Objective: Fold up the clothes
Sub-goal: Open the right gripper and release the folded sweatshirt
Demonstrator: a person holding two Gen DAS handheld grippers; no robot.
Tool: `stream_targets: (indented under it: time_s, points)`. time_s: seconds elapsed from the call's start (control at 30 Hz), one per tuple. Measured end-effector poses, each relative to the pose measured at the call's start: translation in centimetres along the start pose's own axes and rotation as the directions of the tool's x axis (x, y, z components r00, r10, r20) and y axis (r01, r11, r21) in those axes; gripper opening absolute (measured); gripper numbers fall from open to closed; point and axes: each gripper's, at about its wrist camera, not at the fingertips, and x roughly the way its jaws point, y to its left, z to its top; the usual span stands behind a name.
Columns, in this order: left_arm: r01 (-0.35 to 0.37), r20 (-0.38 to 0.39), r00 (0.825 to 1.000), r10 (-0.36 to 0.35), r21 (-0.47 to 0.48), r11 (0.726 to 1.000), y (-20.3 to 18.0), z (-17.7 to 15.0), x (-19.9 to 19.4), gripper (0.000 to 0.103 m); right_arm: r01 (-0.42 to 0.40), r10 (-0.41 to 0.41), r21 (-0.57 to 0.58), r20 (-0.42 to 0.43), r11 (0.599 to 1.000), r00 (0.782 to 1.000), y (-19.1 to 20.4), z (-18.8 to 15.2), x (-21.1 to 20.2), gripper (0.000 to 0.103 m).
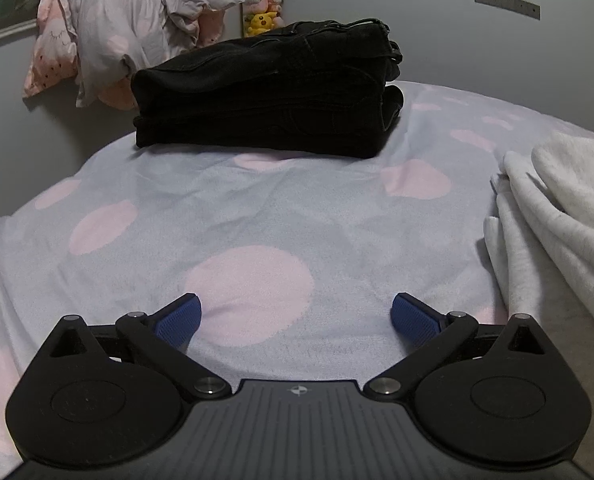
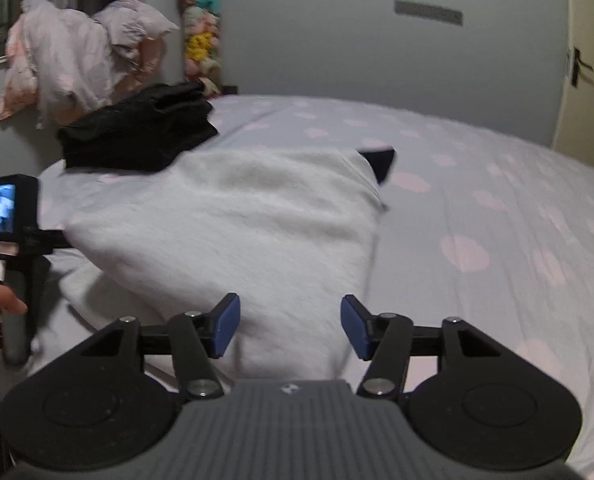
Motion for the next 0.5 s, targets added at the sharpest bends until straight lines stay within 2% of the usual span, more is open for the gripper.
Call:
stream_targets:
  time_s: [0.17,0.5]
  points:
    - [-0.009,0.001,1.000,0.009,0.008,1.000,-0.2,0.0,0.0,0.103,-0.008,0.011,0.069,-0.035,0.998,0.999,-1.3,-0.6,1.1,0.060]
    - [0.002,-0.002,1.000,-0.002,-0.006,1.000,0.0,0.0,0.1,0.103,-0.039,0.046,0.086,-0.076,0.996,0.996,-1.5,-1.2,2.4,0.063]
